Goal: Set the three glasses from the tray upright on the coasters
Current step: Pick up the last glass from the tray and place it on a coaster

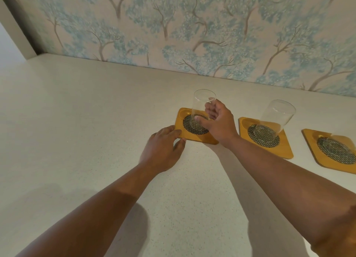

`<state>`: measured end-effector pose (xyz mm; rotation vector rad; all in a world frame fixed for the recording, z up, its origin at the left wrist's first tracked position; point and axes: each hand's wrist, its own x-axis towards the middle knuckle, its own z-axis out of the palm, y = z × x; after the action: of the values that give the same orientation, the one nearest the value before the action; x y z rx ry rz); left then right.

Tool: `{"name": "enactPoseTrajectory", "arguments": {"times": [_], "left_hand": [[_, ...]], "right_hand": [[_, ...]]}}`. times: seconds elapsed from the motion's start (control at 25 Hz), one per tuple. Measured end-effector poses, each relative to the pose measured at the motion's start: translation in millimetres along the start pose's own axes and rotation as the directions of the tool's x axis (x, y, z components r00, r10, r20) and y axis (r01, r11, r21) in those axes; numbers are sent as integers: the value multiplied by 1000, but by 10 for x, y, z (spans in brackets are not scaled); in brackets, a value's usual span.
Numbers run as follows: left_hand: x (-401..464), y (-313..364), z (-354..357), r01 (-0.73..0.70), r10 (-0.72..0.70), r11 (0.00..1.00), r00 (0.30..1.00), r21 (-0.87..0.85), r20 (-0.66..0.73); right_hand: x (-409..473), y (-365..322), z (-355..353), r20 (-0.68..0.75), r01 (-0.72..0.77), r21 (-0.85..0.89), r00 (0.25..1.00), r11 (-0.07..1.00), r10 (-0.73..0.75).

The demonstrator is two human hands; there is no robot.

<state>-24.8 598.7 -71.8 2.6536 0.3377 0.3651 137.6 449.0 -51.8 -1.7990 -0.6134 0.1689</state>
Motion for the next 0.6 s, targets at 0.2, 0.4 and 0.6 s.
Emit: {"name": "enactPoseTrajectory", "arguments": {"times": [0.2,0.4,0.6], "left_hand": [[-2,8,-3,-4,4,1000,1000,16,0],[-6,9,4,8,-8,1000,1000,29,9],[-1,20,11,15,-15,999,1000,44,8]], "right_hand": [[-68,16,3,20,4,-124,1000,992,-2],[-137,101,4,-22,-22,-363,1000,932,15],[-90,134,41,-42,-22,-437,999,899,4]]}}
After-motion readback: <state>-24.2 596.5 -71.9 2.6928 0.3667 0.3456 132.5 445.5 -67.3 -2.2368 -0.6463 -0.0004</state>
